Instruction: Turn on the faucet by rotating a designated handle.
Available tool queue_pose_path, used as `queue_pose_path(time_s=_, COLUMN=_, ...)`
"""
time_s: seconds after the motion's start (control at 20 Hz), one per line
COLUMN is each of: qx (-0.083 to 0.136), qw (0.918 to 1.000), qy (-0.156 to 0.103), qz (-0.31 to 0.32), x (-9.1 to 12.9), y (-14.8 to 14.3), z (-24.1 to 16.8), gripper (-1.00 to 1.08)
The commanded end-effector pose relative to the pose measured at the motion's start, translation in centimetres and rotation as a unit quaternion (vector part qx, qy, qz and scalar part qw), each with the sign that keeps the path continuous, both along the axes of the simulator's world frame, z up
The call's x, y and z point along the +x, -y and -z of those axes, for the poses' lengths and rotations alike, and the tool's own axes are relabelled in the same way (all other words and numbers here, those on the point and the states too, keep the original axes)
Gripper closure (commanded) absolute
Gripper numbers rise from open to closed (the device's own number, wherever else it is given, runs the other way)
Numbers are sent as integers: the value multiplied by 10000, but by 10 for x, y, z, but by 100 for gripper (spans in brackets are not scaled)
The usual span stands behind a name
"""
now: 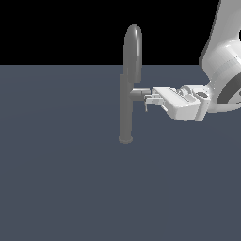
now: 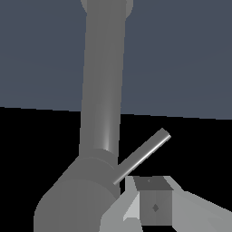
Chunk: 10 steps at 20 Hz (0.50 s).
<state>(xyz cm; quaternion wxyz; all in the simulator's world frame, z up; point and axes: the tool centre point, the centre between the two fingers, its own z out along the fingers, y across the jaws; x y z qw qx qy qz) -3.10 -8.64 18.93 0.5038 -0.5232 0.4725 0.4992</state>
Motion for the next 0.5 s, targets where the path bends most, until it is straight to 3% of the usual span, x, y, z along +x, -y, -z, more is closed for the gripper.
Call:
queue_pose_path(time_s=0.0, qx=-27, qw=9999, qy=-101, qz=41, x=7, y=-3, z=20, gripper=108)
queue_pose_path(time_s=0.45, qx=-40, qw=9996, qy=-280, qz=86, x=18, y=-4, z=52, gripper=108)
